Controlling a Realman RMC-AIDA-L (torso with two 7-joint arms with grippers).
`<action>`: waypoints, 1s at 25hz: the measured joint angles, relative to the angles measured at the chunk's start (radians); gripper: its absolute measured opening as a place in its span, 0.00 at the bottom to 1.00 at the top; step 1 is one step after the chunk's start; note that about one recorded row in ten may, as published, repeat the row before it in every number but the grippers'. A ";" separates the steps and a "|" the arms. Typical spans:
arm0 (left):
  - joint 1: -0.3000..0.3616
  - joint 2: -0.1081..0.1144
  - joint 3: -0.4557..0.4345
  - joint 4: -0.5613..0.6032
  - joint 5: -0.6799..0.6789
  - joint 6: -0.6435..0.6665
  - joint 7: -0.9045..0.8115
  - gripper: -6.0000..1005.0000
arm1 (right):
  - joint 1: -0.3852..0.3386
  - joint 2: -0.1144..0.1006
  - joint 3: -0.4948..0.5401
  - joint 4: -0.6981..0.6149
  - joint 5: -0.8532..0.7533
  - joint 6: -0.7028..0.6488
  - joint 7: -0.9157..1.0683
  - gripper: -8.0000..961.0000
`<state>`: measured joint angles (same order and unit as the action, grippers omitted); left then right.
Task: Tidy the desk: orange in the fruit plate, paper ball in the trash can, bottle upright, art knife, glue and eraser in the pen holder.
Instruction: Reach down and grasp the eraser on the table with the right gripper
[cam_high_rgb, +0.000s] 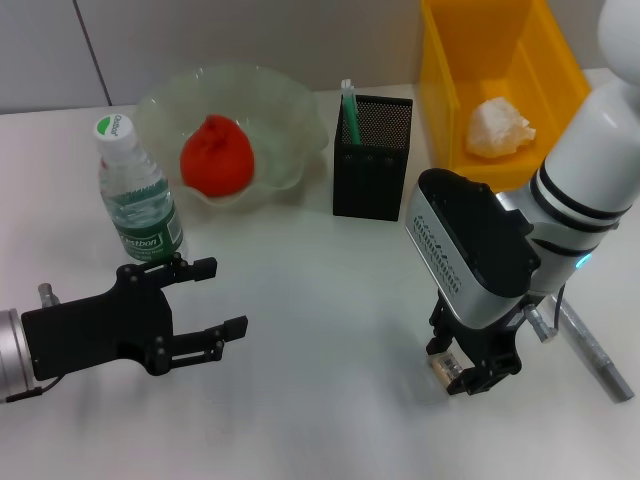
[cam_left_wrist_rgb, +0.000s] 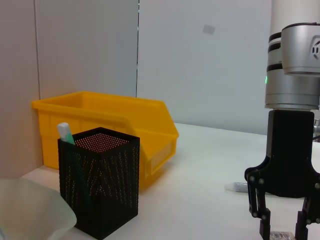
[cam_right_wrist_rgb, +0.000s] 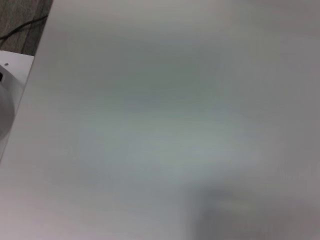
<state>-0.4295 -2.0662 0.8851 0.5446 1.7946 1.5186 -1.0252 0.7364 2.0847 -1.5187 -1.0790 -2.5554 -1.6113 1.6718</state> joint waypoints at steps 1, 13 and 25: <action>0.000 0.000 0.000 0.000 0.000 0.000 0.000 0.80 | 0.000 0.000 0.000 0.000 0.000 0.000 0.000 0.57; 0.001 0.000 0.000 0.010 -0.003 0.003 -0.003 0.80 | 0.000 0.000 -0.011 0.010 -0.003 0.002 0.002 0.48; 0.003 -0.002 0.000 0.011 -0.013 0.008 -0.004 0.80 | 0.000 0.000 -0.023 0.012 -0.003 0.004 0.006 0.47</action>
<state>-0.4263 -2.0678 0.8851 0.5554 1.7820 1.5264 -1.0293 0.7363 2.0847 -1.5421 -1.0674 -2.5588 -1.6069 1.6779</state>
